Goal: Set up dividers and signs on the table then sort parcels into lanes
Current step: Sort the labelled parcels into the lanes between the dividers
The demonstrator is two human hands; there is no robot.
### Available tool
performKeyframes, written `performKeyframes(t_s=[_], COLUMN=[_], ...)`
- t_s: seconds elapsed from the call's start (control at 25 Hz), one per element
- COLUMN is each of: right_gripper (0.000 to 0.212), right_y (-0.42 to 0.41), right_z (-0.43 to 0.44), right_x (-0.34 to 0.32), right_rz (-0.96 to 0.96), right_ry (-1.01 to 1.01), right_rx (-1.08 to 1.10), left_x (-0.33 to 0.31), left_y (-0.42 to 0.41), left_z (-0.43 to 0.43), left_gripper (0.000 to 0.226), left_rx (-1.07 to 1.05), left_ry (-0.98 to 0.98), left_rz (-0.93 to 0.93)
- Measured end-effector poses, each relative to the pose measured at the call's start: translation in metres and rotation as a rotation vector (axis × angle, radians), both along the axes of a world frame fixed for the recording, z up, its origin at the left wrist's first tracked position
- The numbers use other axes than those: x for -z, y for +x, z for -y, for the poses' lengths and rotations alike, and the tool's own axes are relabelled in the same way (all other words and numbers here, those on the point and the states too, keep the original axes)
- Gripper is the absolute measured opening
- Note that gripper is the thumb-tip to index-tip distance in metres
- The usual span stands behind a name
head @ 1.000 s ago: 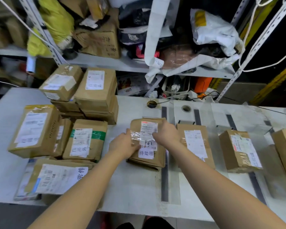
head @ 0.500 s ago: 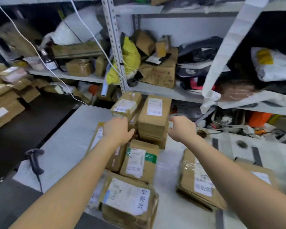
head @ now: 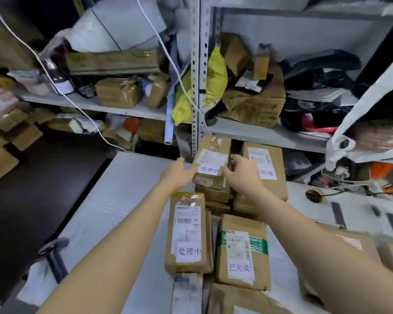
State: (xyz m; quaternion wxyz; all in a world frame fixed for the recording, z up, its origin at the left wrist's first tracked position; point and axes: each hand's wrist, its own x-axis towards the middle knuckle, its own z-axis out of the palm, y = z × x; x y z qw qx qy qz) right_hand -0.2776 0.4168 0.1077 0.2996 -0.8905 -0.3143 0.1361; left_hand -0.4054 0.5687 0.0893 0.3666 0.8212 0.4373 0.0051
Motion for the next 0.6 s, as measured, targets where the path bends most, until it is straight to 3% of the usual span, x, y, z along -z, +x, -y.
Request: performKeyframes(t_s=[0.08, 0.16, 0.44, 0.6], right_gripper=[0.051, 0.047, 0.045, 0.037], right_y=[-0.002, -0.003, -0.001, 0.014], right_z=[-0.020, -0.036, -0.027, 0.014], right_x=[0.007, 0.016, 0.019, -0.017], right_rz=[-0.070, -0.139, -0.411, -0.376], right_ry=[-0.054, -0.094, 0.132, 0.256], right_rx=[0.054, 0.075, 0.198, 0.210], left_x=[0.014, 0.029, 0.020, -0.024], left_y=[0.017, 0.028, 0.033, 0.045], left_z=[-0.008, -0.012, -0.006, 0.035], left_gripper=[0.071, 0.058, 0.035, 0.028], left_rx=[-0.010, 0.015, -0.007, 0.016], left_ry=[-0.239, -0.311, -0.089, 0.012], left_rz=[0.107, 0.158, 0.242, 0.316])
